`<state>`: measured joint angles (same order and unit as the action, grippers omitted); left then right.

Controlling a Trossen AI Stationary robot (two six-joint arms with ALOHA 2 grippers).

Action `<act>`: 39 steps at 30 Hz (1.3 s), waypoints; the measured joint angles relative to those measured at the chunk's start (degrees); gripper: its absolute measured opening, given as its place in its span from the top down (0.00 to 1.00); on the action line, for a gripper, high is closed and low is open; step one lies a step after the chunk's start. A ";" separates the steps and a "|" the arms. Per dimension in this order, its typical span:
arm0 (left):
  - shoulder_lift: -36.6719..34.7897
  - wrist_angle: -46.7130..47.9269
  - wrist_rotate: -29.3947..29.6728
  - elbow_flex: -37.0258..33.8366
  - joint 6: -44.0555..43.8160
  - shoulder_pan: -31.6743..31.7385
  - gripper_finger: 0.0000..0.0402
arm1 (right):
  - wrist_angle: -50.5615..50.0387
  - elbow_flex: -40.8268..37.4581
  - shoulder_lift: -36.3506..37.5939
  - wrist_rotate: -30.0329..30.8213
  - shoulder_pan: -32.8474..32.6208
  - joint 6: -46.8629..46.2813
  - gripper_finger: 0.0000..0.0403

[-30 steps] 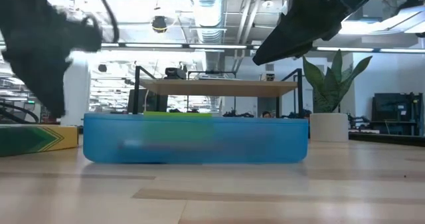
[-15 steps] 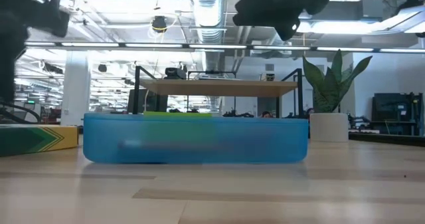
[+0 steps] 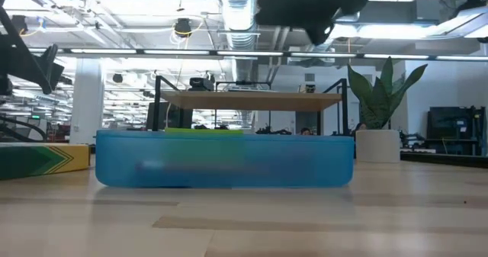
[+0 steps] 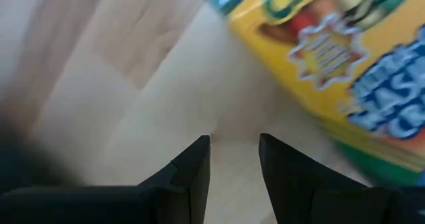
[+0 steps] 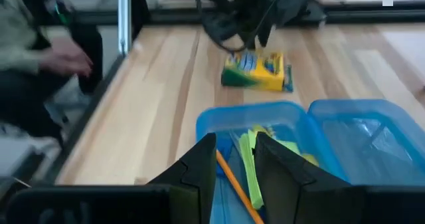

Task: Pack school essentials
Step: Put the yellow crayon box into the blue supply box

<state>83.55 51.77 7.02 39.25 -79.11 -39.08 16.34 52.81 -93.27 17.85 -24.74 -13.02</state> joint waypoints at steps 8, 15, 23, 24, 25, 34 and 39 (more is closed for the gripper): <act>0.00 -7.24 1.82 -0.31 4.04 0.32 0.70 | -13.96 18.34 -15.26 -1.67 -0.58 4.77 0.70; 0.00 -12.68 5.13 -0.31 7.99 0.34 0.70 | -19.09 30.68 -24.05 -2.95 1.26 5.53 0.70; 0.00 -12.87 6.08 -0.31 9.05 0.34 0.70 | -19.56 40.50 -32.60 -5.63 4.15 6.12 0.70; 0.00 -12.88 6.35 -0.31 9.08 0.34 0.70 | -19.37 41.91 -33.91 -6.55 4.64 6.16 0.70; 0.00 -12.89 6.44 -0.31 9.09 0.34 0.70 | -19.09 43.36 -35.24 -7.45 5.06 6.21 0.70; 0.00 -12.81 7.03 -0.31 9.50 0.34 0.70 | -27.47 53.05 -42.87 -10.39 7.76 5.53 0.70; 0.00 -12.77 7.24 -0.31 9.92 0.34 0.70 | -32.44 53.93 -42.99 -8.88 8.60 4.17 0.70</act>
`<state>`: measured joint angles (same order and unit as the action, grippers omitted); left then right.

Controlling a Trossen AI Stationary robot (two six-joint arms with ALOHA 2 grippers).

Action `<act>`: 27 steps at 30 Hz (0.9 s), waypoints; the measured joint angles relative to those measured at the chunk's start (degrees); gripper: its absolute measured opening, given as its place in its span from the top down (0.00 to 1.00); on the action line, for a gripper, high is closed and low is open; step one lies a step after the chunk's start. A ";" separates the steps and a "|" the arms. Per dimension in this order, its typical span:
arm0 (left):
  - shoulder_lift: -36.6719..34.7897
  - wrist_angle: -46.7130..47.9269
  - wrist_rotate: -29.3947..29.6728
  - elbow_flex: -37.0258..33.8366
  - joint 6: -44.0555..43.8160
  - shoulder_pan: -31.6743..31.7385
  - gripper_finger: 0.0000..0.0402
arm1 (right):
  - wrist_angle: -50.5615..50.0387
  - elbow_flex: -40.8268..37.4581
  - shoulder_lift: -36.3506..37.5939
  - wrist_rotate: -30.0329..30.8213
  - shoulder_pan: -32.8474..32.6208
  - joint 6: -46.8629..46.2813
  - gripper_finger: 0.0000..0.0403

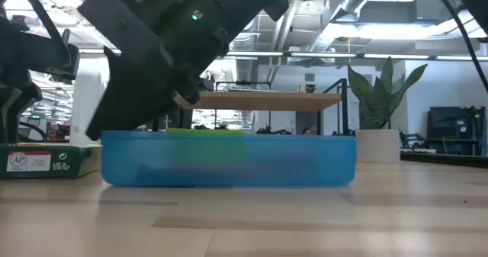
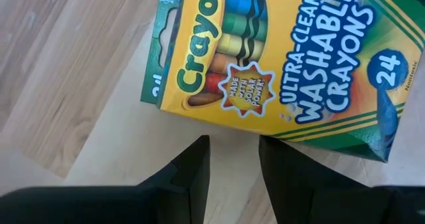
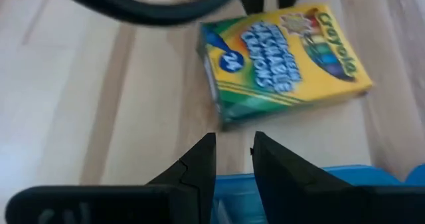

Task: Pack school essentials
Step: Put the yellow crayon box into the blue supply box

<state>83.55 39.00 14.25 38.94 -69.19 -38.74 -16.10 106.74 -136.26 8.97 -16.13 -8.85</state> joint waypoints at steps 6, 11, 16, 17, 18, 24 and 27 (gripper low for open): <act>0.00 0.02 0.07 0.00 0.46 0.00 0.70 | -4.55 0.02 0.73 1.63 0.24 -0.19 0.70; 0.00 0.04 0.09 0.02 0.78 0.00 0.70 | -8.76 0.15 0.94 2.73 0.30 -1.12 0.70; 0.00 0.07 0.14 0.02 1.11 0.00 0.70 | -13.22 0.04 1.95 5.09 0.11 -1.86 0.70; 0.00 0.07 0.15 0.02 1.25 0.00 0.70 | -13.73 0.02 2.05 5.33 -0.01 -1.91 0.70; 0.00 0.07 0.19 0.02 1.28 0.00 0.70 | -14.01 0.02 2.13 5.86 0.01 -1.89 0.70; 0.00 0.30 0.40 0.02 1.29 0.00 0.70 | -15.31 -0.27 3.28 6.86 0.06 -1.75 0.70; 0.00 0.54 0.60 0.02 1.40 -0.02 0.70 | -12.53 -0.19 3.77 6.88 0.31 -1.16 0.70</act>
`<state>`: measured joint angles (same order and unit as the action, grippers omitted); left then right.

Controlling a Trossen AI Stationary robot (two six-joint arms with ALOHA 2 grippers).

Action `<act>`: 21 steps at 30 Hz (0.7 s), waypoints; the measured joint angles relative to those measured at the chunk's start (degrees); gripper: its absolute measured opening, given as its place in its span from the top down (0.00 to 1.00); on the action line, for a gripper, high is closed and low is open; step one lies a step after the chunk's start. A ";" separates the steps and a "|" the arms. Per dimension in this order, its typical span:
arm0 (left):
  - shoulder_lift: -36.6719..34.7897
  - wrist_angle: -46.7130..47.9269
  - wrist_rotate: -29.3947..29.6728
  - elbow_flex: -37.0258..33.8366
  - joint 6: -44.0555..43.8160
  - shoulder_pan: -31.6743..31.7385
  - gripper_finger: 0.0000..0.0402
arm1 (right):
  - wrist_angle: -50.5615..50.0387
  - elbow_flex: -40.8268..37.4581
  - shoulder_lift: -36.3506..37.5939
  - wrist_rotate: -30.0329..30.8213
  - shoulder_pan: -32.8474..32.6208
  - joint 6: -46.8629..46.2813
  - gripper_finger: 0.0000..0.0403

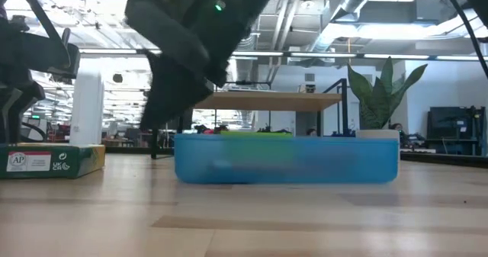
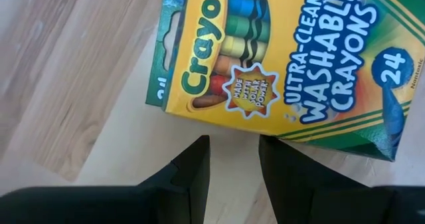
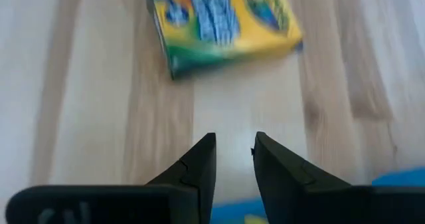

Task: Pack school essentials
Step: Put the yellow crayon box into the blue supply box

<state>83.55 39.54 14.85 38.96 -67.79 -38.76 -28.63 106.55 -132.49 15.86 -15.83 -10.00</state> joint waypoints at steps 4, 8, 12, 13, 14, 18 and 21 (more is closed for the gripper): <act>0.00 0.01 0.32 0.00 0.98 0.00 0.70 | 5.81 -0.01 0.02 -1.14 0.88 1.48 0.70; 0.00 0.07 0.76 0.00 1.56 0.00 0.70 | 9.41 0.01 0.04 -1.66 1.88 3.15 0.70; 0.00 -0.50 1.85 0.00 3.82 0.00 0.70 | 11.29 0.05 0.04 -3.74 3.02 4.67 0.70; 0.00 -0.81 2.02 0.00 4.24 0.00 0.70 | 10.86 0.06 0.04 -3.86 3.34 4.68 0.70; 0.00 -1.17 2.13 0.00 4.59 0.02 0.70 | 10.22 0.06 0.04 -3.90 3.65 4.67 0.71; 0.00 -3.76 2.94 0.02 7.11 0.00 0.70 | 9.56 0.06 0.04 -4.00 4.08 5.42 0.73; -0.02 -4.17 3.11 0.02 7.58 0.01 0.70 | 9.23 0.06 0.04 -4.65 4.02 6.39 0.76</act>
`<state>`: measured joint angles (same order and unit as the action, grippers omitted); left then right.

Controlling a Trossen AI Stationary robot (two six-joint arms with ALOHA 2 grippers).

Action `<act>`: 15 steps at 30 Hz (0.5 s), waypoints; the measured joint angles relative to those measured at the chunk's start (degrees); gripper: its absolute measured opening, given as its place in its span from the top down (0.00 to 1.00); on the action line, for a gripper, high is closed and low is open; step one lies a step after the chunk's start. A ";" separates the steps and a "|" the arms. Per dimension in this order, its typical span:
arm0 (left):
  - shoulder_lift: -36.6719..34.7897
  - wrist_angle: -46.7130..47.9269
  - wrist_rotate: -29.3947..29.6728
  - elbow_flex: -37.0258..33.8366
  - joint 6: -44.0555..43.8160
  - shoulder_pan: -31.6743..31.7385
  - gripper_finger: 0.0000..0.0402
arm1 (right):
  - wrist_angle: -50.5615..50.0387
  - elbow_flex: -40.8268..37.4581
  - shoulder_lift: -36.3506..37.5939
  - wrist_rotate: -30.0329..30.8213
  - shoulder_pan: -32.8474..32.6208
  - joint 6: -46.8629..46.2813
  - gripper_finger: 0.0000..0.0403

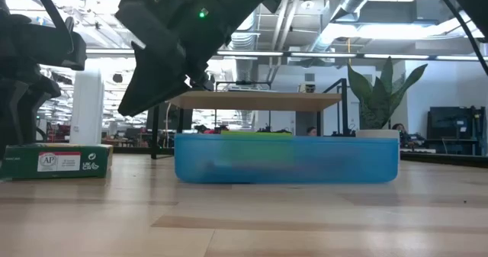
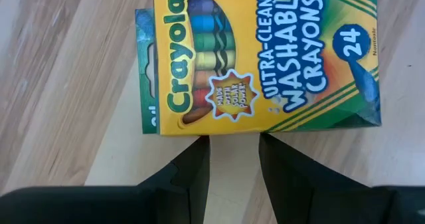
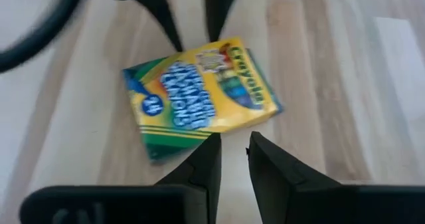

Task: Pack school essentials
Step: Put the yellow crayon box into the blue supply box

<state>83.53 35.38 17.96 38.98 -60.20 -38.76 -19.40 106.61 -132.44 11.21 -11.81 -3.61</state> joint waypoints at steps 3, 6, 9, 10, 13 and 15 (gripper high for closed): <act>0.00 0.01 0.22 0.00 0.00 -0.01 0.70 | -0.04 0.00 0.00 -0.67 -0.09 0.57 0.79; 0.00 0.00 0.28 0.00 -0.02 -0.01 0.70 | -0.09 0.00 0.00 -0.76 0.02 0.97 0.82; 0.00 0.02 0.28 0.00 -0.08 -0.01 0.70 | -0.23 0.00 0.00 -2.10 0.33 1.30 0.85; 0.00 0.02 0.26 0.00 -0.25 0.02 0.70 | -0.34 0.00 0.00 -2.61 0.39 1.28 0.86; 0.00 0.02 0.28 0.00 -0.27 0.01 0.70 | -0.24 0.00 0.00 -2.76 0.39 1.28 0.87; 0.00 0.02 0.37 0.00 -0.11 0.01 0.70 | -0.33 0.00 0.00 -2.83 0.53 1.30 0.88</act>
<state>83.53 35.40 18.33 38.98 -60.31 -38.74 -19.73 106.61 -132.44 8.38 -11.28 -2.31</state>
